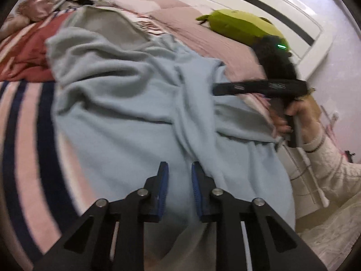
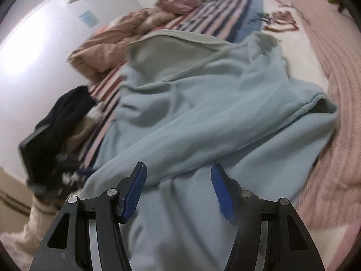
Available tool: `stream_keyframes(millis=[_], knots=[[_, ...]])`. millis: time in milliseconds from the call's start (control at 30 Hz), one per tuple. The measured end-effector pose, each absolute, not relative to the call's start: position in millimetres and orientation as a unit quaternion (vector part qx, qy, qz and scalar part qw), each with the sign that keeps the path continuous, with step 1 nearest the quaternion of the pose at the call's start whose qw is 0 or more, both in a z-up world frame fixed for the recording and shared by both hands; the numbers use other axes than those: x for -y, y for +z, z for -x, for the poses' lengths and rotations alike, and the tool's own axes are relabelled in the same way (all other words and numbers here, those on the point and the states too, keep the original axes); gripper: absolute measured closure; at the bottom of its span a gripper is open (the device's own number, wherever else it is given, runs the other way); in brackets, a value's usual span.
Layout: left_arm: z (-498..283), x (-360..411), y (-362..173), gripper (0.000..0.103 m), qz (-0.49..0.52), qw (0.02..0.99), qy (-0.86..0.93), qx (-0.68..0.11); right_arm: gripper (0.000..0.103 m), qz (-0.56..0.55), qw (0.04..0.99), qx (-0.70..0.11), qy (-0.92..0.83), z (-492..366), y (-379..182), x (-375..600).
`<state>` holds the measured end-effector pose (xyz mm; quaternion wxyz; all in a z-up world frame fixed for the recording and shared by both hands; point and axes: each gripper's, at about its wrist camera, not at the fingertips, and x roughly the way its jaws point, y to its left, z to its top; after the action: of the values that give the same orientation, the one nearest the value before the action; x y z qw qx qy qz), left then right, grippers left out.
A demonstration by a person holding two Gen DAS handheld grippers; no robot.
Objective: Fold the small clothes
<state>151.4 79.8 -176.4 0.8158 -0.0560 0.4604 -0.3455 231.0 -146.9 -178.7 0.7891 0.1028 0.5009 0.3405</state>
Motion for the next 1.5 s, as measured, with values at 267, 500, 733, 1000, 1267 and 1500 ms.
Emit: stream_keyframes(millis=[267, 500, 733, 1000, 1267, 1500], knots=[[-141, -68, -167, 0.074, 0.075, 0.798, -0.409, -0.436, 0.095, -0.069, 0.816, -0.486, 0.304, -245, -186, 136], [-120, -55, -163, 0.064, 0.013, 0.793, -0.423, -0.438, 0.096, -0.055, 0.82, -0.484, 0.3, -247, -186, 135], [-127, -64, -171, 0.092, 0.021, 0.802, -0.377, -0.463, 0.096, -0.054, 0.819, -0.486, 0.299, -245, -186, 136], [-135, -98, -164, 0.097, 0.042, 0.834, -0.3, -0.46, 0.096, -0.053, 0.817, -0.488, 0.302, -244, -185, 137], [-125, -111, -163, 0.07, -0.032, 0.847, -0.228, -0.48, 0.088, -0.026, 0.82, -0.482, 0.308, -223, -165, 153], [-77, -139, -166, 0.035, 0.048, 0.844, -0.251, -0.471, 0.05, -0.015, 0.835, -0.468, 0.289, -154, -139, 232]])
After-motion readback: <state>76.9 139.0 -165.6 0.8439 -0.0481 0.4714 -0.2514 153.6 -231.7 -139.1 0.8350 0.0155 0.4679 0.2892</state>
